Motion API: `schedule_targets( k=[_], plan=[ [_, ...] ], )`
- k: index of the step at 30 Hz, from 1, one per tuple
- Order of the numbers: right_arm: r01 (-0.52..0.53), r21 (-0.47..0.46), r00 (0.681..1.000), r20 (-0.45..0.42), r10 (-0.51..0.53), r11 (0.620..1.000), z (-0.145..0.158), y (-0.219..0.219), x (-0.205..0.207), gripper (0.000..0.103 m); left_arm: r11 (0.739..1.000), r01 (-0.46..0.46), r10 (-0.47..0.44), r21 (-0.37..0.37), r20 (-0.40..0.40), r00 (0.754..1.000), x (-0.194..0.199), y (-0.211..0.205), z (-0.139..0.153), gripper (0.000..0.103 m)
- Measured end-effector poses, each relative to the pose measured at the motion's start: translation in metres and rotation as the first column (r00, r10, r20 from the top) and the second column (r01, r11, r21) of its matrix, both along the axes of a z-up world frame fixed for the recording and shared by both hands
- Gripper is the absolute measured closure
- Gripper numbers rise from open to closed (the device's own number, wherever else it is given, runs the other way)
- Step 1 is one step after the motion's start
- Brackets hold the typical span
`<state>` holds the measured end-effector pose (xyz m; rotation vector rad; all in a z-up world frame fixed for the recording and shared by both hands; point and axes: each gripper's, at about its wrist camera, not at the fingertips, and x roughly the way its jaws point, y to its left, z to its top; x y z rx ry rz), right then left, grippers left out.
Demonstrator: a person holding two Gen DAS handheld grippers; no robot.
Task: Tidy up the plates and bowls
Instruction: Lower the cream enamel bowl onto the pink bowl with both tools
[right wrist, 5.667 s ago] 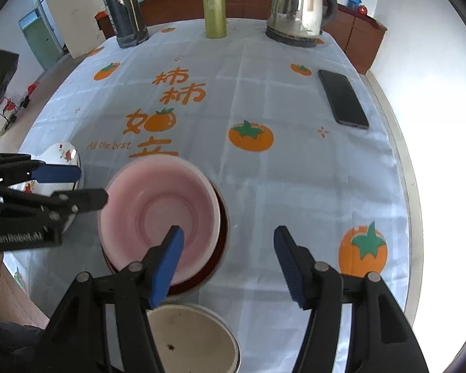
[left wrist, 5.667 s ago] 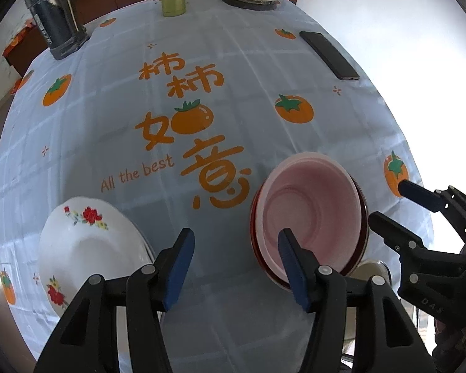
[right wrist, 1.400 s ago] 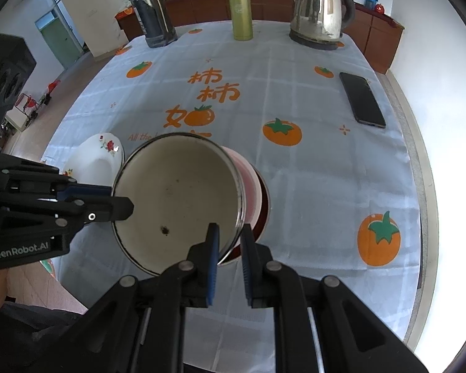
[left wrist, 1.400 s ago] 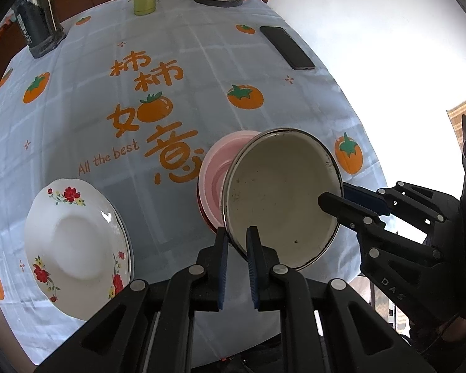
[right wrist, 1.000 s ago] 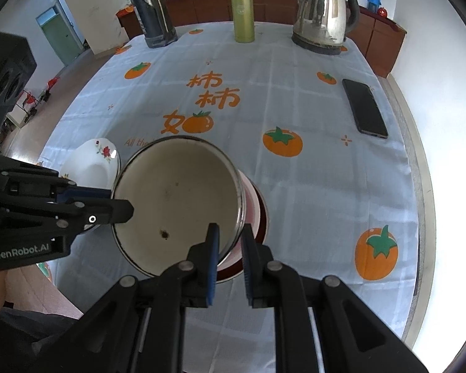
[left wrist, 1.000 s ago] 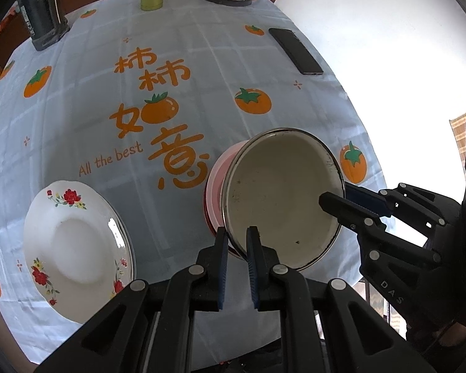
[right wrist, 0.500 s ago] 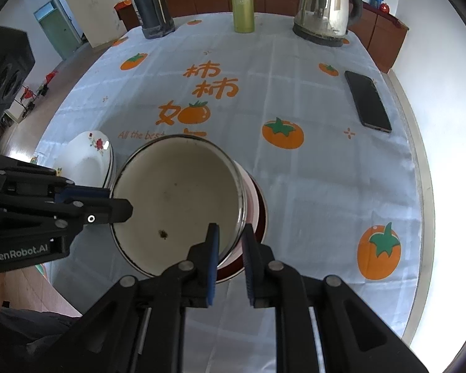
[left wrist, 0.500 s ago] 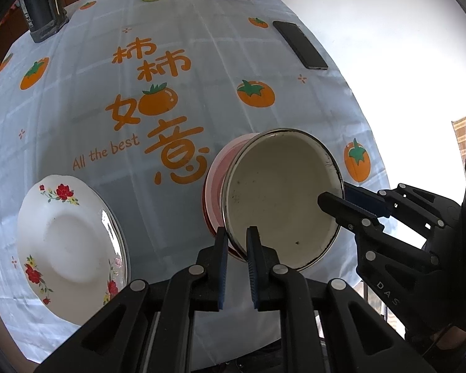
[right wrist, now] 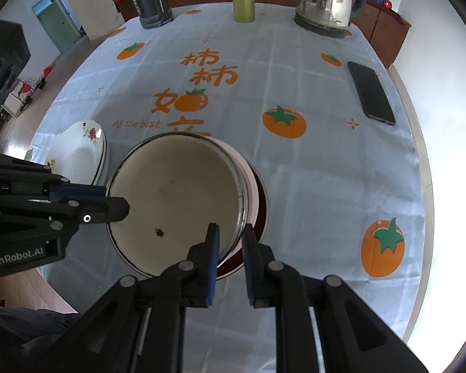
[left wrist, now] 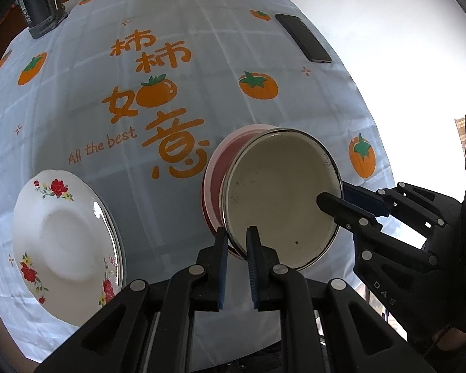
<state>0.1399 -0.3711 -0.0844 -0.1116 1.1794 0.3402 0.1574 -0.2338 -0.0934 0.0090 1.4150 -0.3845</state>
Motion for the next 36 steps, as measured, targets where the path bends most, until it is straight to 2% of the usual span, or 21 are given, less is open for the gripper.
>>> schedule_targets(
  k=[6, 14, 36],
  plan=[
    [0.0, -0.004, 1.0, -0.006, 0.0, 1.0, -0.003, 0.0, -0.001, 0.087, 1.0, -0.003, 0.003, 0.005, -0.021, 1.0, 0.0, -0.001, -0.01, 0.09],
    [0.0, -0.005, 1.0, -0.006, 0.0, 1.0, -0.002, 0.0, -0.001, 0.087, 1.0, -0.004, 0.004, -0.001, -0.002, 1.0, 0.001, 0.001, -0.003, 0.09],
    [0.004, -0.006, 1.0, -0.031, -0.004, 1.0, -0.015, 0.0, 0.007, 0.087, 1.0, -0.003, 0.003, 0.002, -0.033, 0.999, 0.004, 0.0, -0.013, 0.09]
  ],
)
